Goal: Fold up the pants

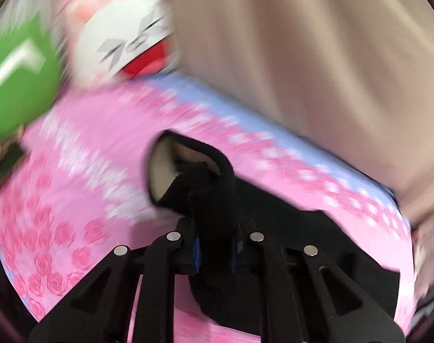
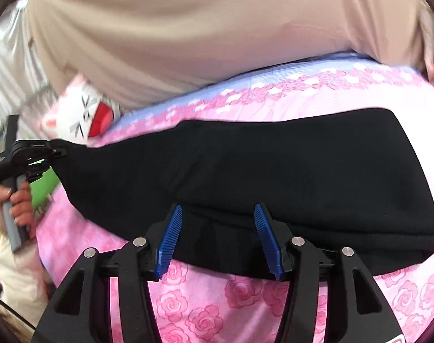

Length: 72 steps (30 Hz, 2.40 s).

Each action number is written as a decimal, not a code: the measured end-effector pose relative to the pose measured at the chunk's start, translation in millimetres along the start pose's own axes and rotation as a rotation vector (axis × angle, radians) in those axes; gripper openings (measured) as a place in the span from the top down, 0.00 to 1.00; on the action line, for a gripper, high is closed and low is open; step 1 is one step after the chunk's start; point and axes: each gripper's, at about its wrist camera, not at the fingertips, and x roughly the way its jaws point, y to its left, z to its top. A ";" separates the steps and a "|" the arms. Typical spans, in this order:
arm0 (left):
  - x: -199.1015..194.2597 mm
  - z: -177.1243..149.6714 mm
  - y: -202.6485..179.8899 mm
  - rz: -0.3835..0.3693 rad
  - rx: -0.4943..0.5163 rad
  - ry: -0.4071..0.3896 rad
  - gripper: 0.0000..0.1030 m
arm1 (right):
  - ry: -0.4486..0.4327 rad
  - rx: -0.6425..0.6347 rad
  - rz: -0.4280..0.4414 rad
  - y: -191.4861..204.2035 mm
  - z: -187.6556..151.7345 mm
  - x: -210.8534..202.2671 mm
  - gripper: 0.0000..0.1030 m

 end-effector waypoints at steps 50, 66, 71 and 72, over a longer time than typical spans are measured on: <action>-9.1 -91.2 -75.0 0.026 0.335 0.051 0.07 | -0.109 0.076 0.093 -14.2 81.4 -53.5 0.89; 70.6 -122.6 -144.8 -0.247 0.254 0.359 0.06 | -0.079 0.278 -0.134 -129.3 23.1 -76.9 0.28; 94.0 -124.8 -139.8 -0.391 0.151 0.444 0.28 | 0.023 0.357 -0.036 -150.6 23.6 -48.7 0.27; 93.6 -124.4 -137.8 -0.414 0.132 0.454 0.38 | 0.051 0.372 -0.013 -154.2 21.2 -39.2 0.38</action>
